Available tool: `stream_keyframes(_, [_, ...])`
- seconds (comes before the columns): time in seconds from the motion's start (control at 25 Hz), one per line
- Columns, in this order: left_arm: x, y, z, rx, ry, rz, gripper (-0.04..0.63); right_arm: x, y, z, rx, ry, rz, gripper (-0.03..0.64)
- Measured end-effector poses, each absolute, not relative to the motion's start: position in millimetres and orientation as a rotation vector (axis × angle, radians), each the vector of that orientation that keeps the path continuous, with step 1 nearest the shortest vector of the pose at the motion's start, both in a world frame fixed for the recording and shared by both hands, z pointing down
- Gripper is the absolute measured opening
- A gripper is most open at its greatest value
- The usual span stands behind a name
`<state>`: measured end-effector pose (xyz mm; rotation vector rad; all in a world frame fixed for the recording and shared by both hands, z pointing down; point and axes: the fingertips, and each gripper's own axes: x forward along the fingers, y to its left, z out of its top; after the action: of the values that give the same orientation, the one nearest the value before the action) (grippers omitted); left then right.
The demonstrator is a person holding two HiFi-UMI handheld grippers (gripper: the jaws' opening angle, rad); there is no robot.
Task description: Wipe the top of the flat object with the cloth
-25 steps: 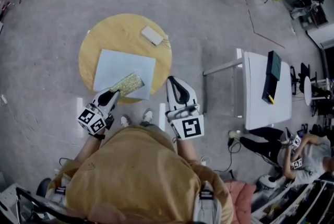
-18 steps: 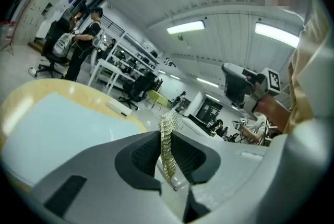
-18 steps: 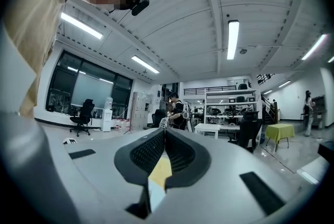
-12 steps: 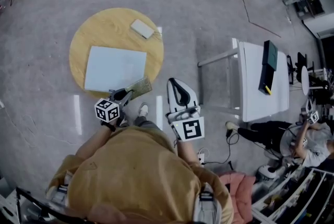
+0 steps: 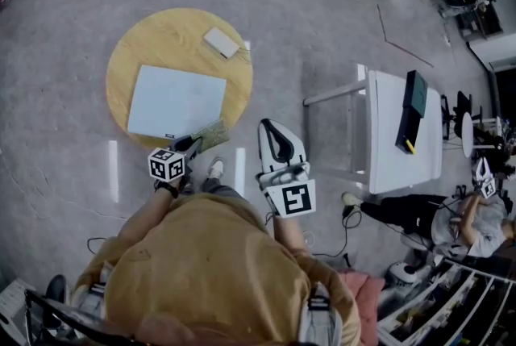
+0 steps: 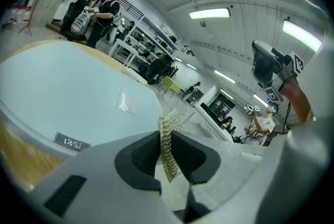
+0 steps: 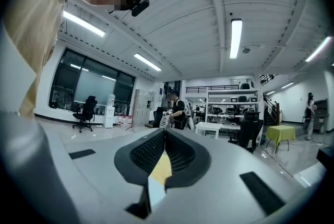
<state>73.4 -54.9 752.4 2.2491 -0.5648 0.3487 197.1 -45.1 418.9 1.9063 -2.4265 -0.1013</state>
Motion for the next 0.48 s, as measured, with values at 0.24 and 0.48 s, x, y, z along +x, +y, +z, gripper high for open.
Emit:
stream_keyframes(0.24, [60.1,-60.7,754.1,2.229,-0.621,0.342,0.061,188.8,-49.9,418.1,1.879,-2.45,-0.109,0.002])
stream_keyframes(0.48, [45.0,-72.4,754.8,2.202,-0.686,0.329,0.061,187.3,-56.2,418.2,1.863,-2.474,-0.108,0.002])
